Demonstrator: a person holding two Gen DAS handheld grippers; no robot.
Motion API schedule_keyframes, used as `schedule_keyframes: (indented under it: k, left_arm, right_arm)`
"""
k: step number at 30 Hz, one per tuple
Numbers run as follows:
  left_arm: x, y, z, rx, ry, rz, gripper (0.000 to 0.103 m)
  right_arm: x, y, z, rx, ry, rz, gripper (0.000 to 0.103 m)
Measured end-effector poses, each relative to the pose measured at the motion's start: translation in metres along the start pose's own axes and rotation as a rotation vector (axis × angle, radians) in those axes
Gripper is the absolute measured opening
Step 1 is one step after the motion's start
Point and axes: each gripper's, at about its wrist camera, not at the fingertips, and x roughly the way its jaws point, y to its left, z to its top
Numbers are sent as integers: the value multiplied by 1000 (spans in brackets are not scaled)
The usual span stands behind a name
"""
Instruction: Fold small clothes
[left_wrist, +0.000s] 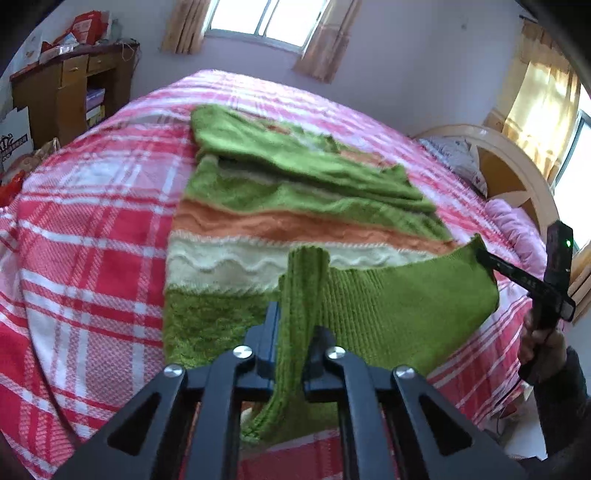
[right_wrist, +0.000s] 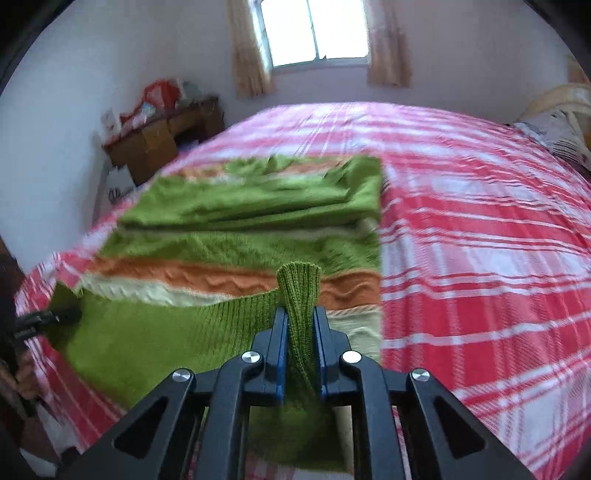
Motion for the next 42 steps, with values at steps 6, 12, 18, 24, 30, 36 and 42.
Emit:
schedule_keyframes:
  k: [6, 12, 18, 24, 30, 36, 42]
  left_arm:
    - [-11, -7, 27, -39, -72, 16, 9]
    - [-5, -8, 56, -73, -120, 84, 9]
    - [16, -3, 77, -94, -115, 107, 9]
    - [27, -2, 97, -123, -126, 117, 9]
    - [37, -1, 114, -146, -136, 125, 8]
    - [48, -2, 137, -140, -155, 151, 8]
    - [62, 4, 163, -162, -172, 172, 8]
  right_arm:
    - [-21, 13, 17, -28, -69, -33, 12]
    - [-21, 16, 41, -30, -129, -89, 12]
    - [-3, 16, 61, -58, -132, -136, 12]
    - [9, 14, 81, -66, -146, -162, 12]
    - [25, 14, 97, -82, -149, -184, 12]
    - [44, 13, 118, -92, -160, -200, 12]
    - [68, 10, 144, -102, -164, -211, 12]
